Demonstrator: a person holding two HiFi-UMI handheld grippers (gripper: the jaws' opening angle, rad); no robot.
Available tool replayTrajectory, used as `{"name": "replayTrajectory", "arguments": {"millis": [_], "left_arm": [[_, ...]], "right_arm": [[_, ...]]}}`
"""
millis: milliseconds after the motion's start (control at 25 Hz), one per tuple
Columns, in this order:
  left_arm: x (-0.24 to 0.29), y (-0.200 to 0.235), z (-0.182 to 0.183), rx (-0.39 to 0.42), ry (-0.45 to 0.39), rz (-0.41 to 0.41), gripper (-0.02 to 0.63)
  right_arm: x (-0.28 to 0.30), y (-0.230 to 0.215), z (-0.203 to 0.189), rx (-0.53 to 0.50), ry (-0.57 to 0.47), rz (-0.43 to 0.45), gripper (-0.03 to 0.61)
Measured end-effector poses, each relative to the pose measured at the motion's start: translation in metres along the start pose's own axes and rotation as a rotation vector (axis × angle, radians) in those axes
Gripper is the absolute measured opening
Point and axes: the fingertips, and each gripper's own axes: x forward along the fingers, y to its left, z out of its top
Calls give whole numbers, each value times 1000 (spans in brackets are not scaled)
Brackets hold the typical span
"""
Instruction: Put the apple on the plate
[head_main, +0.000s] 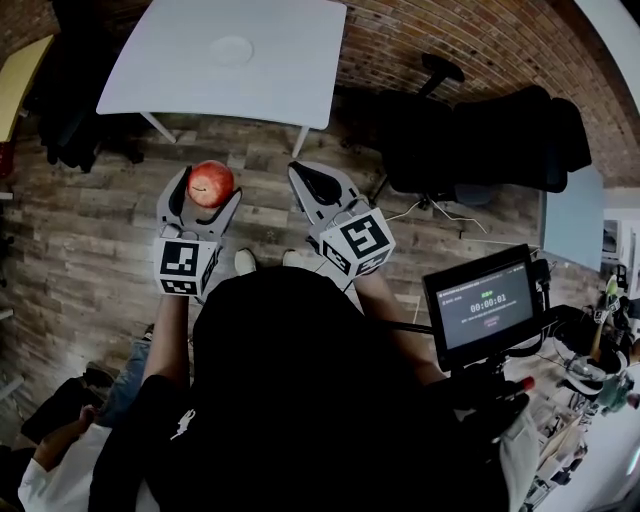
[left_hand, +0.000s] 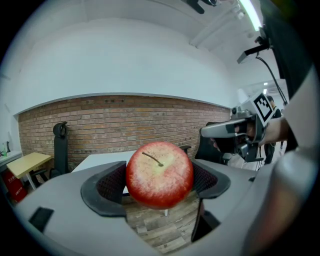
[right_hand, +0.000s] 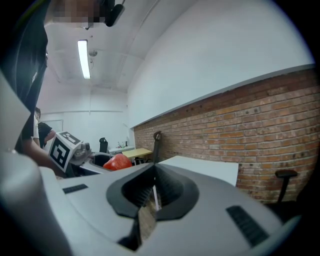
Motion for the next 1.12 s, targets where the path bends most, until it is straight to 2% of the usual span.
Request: {"name": "replayTrajectory", "arguments": {"millis": [320,1120], "left_arm": [[-9,5,-18,1,-22,-16,403],[0,15,-11,0,-17,-62,403]], "right_arm": [[2,17,-16,-4,-3,-20,3],[11,14,-9,-1,19,-59,3]]}}
